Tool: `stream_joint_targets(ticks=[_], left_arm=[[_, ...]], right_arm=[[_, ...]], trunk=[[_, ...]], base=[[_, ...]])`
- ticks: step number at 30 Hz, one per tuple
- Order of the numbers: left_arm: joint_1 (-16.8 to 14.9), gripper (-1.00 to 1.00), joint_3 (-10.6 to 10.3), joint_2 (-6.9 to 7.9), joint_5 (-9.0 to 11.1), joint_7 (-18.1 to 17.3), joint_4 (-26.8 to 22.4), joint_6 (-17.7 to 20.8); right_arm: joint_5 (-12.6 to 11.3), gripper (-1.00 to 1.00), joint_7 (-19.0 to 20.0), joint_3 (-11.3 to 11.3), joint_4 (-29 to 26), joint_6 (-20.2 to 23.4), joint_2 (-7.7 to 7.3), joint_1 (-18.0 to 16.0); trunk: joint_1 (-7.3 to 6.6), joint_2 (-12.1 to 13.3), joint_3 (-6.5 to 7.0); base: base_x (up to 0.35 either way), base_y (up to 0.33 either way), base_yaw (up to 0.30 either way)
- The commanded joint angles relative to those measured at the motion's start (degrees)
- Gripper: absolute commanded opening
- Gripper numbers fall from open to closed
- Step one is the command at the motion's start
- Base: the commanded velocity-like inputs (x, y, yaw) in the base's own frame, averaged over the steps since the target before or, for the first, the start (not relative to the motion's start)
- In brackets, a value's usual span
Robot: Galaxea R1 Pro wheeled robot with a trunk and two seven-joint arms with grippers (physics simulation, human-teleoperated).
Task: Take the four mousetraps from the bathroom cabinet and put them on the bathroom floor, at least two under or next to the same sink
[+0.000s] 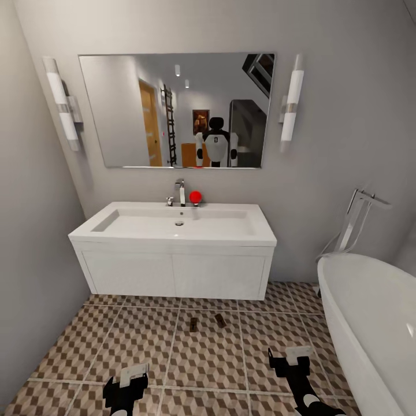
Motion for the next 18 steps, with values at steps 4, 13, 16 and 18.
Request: stream_joint_targets(ticks=[4,13,16,18], left_arm=[[-0.1,1.0,-0.4,-0.08,0.1,0.2,0.2,-0.2],[-0.1,1.0,-0.4,-0.05,0.1,0.2,0.2,-0.2],[-0.1,1.0,-0.4,-0.06,0.1,0.2,0.2,-0.2],[-0.1,1.0,-0.4,-0.08,0.1,0.2,0.2,-0.2]], right_arm=[[-0.6,1.0,-0.1,0.5,0.0,-0.2,0.0,0.0],[-0.6,1.0,-0.1,0.5,0.0,-0.2,0.0,0.0],[-0.6,1.0,-0.1,0.5,0.0,-0.2,0.0,0.0],[-0.6,1.0,-0.1,0.5,0.0,-0.2,0.0,0.0]], trunk=[[0.0,0.0,-0.06],[-1.32,2.4,1.02],[-1.98,3.6,1.55],[-2.42,4.4,1.91]], base=[[0.0,0.0,0.0],[0.0,0.0,0.0],[0.0,0.0,0.0],[0.0,0.0,0.0]])
